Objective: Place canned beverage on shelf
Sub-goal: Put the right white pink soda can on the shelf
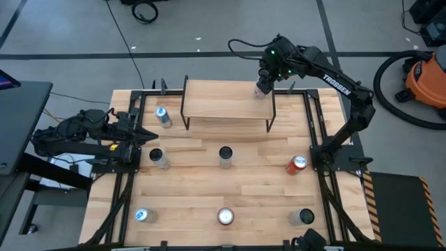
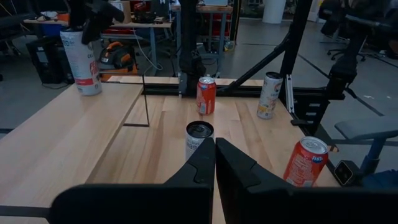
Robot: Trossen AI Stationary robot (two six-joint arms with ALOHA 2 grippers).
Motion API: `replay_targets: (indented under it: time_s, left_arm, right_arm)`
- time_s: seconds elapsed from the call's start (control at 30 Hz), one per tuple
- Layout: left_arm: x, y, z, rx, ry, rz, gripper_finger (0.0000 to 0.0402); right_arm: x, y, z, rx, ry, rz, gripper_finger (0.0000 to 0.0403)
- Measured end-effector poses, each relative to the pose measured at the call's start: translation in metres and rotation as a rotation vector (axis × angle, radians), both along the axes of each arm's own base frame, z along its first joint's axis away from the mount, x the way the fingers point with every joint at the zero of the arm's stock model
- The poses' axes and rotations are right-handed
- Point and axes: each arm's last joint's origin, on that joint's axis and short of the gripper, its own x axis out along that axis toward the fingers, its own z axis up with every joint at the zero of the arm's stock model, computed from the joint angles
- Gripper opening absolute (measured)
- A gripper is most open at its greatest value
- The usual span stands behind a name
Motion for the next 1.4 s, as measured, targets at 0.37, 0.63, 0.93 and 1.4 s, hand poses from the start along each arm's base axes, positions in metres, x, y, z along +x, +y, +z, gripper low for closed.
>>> replay_targets:
  time_s: [0.37,0.63,0.93,1.4]
  left_arm:
    - [0.0000,0.0000,-0.0001,0.000,0.001,0.000,0.0016]
    - [0.0000,0.0000,-0.0001,0.000,0.001,0.000,0.0016]
    - [0.0000,0.0000,-0.0001,0.000,0.001,0.000,0.0016]
    - [0.0000,0.0000,-0.0001,0.001,0.001,0.000,0.0016]
  right_arm:
    - [-0.0002,-0.0024,-0.0014,-0.033,0.006,-0.018,0.0301]
    - [-0.0005,-0.0028,-0.0017,-0.037,0.013,-0.007,0.0303]
    - [-0.0011,-0.0029,-0.0051,-0.027,0.042,-0.009,0.0346]
    - [-0.0013,-0.0026,-0.0014,-0.042,0.019,-0.011,0.0358]
